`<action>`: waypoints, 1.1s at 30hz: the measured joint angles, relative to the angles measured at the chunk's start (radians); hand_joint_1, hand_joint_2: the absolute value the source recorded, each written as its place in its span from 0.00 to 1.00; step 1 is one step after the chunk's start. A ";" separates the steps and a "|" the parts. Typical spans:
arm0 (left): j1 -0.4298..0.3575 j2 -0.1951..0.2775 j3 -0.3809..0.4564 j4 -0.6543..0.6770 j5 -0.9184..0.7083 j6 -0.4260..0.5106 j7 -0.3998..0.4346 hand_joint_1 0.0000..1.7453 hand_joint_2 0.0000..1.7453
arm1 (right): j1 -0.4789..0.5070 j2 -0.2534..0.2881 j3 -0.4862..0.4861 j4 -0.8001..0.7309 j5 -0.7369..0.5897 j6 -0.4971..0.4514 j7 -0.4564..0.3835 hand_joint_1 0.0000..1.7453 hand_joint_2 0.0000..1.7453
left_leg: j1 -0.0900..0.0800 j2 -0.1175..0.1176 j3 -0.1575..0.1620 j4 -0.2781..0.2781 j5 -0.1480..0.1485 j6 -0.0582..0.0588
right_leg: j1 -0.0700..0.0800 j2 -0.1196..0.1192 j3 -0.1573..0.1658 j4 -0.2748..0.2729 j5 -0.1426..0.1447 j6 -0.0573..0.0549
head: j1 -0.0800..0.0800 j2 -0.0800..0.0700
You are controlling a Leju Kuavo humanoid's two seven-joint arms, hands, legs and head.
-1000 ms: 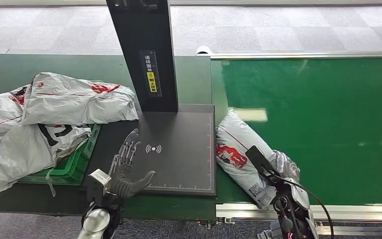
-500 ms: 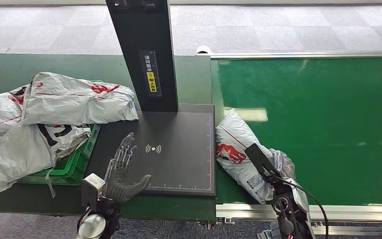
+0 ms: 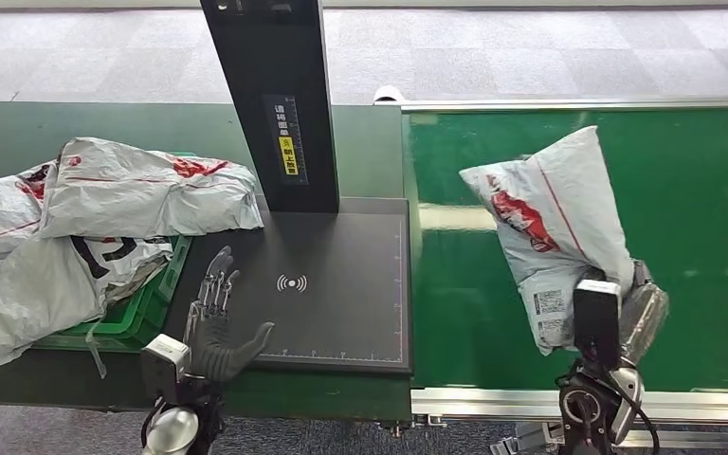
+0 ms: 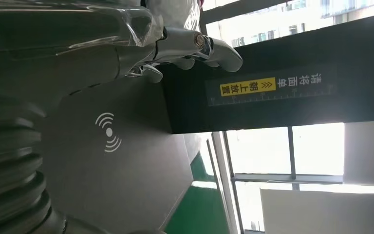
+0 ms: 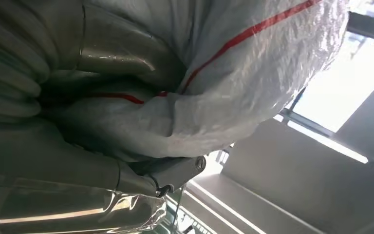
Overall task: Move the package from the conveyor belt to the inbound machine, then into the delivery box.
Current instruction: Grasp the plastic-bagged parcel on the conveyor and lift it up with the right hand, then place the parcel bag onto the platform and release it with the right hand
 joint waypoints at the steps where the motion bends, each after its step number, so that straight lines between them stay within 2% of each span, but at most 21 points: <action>1: -0.004 -0.001 -0.001 0.001 0.000 0.003 -0.001 0.00 1.00 | 0.009 0.004 -0.010 -0.029 -0.039 -0.012 -0.029 1.00 1.00 | 0.000 0.000 0.000 0.000 0.000 0.000 | 0.000 0.000 0.000 0.000 0.000 0.000 | 0.000 0.000; 4: -0.018 -0.003 -0.004 0.006 0.000 0.017 -0.010 0.00 1.00 | 0.035 0.016 -0.027 -0.096 -0.121 -0.016 -0.095 1.00 1.00 | 0.000 0.001 0.000 0.000 0.000 0.000 | 0.000 0.001 0.000 0.000 0.000 0.000 | 0.000 0.000; 7: -0.028 -0.003 -0.008 0.012 0.001 0.042 -0.025 0.00 1.00 | 0.060 0.027 -0.024 -0.142 -0.151 0.024 -0.129 1.00 1.00 | 0.000 0.001 0.000 0.000 0.000 0.000 | 0.000 0.001 0.000 0.000 0.000 0.000 | 0.000 0.000; 11: -0.030 -0.003 -0.010 0.017 0.001 0.052 -0.033 0.00 1.00 | 0.075 0.034 -0.006 -0.168 -0.148 0.058 -0.134 1.00 1.00 | 0.000 0.001 0.000 0.000 0.000 0.000 | 0.000 0.001 0.000 0.000 0.000 0.000 | 0.000 0.000; 27: -0.030 -0.003 -0.011 0.020 0.002 0.054 -0.034 0.00 1.00 | 0.083 0.040 0.009 -0.187 -0.146 0.065 -0.135 1.00 1.00 | 0.000 0.000 0.000 0.000 0.000 0.000 | 0.000 0.001 0.000 0.000 0.000 0.000 | 0.000 0.000; 33: -0.034 -0.003 -0.014 0.022 0.002 0.070 -0.039 0.00 1.00 | 0.078 0.039 0.061 -0.185 -0.062 0.115 -0.140 1.00 1.00 | 0.000 0.001 0.000 0.000 0.000 0.000 | 0.000 0.001 0.000 0.000 0.000 0.000 | 0.000 0.000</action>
